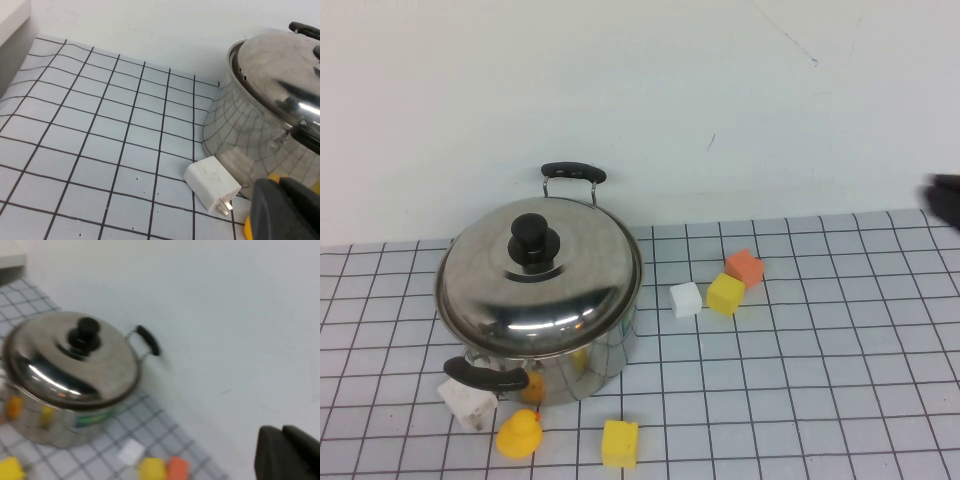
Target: Cover the pot
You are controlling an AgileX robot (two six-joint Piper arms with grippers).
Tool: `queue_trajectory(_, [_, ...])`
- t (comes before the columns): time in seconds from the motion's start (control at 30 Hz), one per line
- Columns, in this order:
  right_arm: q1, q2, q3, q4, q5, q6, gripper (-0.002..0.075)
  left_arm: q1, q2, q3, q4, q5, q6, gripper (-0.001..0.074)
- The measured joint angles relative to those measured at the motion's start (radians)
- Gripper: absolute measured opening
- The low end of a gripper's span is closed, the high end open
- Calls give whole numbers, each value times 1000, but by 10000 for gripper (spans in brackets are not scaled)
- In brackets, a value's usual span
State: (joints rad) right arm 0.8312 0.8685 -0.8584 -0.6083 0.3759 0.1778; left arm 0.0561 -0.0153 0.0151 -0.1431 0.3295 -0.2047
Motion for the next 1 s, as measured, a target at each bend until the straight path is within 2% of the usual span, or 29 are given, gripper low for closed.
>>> queue_trajectory(0.2, [0, -259, 181, -157, -37, -4, -2, 0, 0, 0, 0, 0, -4, -3])
queue_trajectory(0.43, [-35, -456, 405, 8, 27, -92, -2, 0, 0, 0, 0, 0, -4, -3])
queue_trajectory(0.57, [-163, -593, 536, 168, 44, -201, -2, 0, 0, 0, 0, 0, -4, -3])
queue_trajectory(0.8, [-521, -798, 713, 537, -55, -546, -2, 0, 0, 0, 0, 0, -4, -3])
queue_trajectory(0.9, [-649, -843, 763, 615, -85, -575, -2, 0, 0, 0, 0, 0, -4, -3])
queue_trajectory(1.0, [-738, -866, 825, 637, -118, -573, -2, 0, 0, 0, 0, 0, -4, -3])
